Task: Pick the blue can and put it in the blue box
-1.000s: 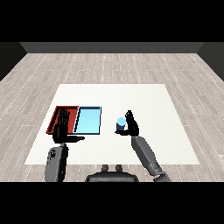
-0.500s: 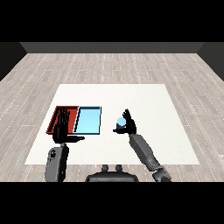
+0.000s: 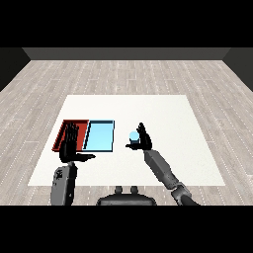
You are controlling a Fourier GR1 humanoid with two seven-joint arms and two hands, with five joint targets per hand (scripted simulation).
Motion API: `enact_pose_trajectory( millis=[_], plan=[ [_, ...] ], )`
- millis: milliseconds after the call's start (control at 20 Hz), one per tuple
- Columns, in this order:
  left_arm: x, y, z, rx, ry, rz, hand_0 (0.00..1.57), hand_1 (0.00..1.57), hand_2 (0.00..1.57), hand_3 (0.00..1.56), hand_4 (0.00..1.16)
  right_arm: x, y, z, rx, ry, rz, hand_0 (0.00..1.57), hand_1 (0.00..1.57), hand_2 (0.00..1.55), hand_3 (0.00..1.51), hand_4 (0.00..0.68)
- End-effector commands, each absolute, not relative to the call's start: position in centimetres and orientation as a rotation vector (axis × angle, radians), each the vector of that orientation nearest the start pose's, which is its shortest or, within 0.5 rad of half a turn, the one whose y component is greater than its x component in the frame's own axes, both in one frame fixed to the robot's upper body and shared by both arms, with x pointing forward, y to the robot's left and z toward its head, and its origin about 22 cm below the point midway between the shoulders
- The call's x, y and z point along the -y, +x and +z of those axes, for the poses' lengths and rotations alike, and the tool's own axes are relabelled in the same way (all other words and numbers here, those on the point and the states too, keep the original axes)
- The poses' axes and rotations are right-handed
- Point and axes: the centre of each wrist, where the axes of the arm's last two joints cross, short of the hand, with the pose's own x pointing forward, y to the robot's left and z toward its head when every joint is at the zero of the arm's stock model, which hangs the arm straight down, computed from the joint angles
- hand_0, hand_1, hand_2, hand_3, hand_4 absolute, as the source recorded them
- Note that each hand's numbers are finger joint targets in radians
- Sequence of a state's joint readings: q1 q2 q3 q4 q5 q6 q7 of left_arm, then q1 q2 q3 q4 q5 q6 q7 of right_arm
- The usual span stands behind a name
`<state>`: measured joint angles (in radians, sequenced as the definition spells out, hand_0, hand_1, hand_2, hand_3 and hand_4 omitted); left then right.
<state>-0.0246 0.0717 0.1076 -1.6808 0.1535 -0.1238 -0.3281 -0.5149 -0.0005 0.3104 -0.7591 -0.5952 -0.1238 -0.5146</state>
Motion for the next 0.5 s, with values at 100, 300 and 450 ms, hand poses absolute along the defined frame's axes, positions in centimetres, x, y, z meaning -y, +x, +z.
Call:
enact_pose_trajectory(
  millis=[100,300,450],
  plan=[
    [-27.1,24.5,3.3,2.05,-0.06,0.038,0.0,0.0,0.0,0.0,0.0,11.8,33.4,-6.0,1.586,0.071,-0.164,1.54,1.54,1.51,1.48,0.642],
    [-26.6,24.5,3.2,2.042,-0.063,0.036,0.0,0.0,0.0,0.0,0.0,11.6,32.7,-6.7,1.591,-0.01,-0.095,1.49,1.49,1.48,1.43,0.617],
    [-25.7,25.4,3.0,2.059,-0.076,0.048,0.0,0.0,0.0,0.0,0.0,12.3,33.2,-7.3,1.555,-0.028,-0.075,1.51,1.51,1.48,1.43,0.62]
  ],
)
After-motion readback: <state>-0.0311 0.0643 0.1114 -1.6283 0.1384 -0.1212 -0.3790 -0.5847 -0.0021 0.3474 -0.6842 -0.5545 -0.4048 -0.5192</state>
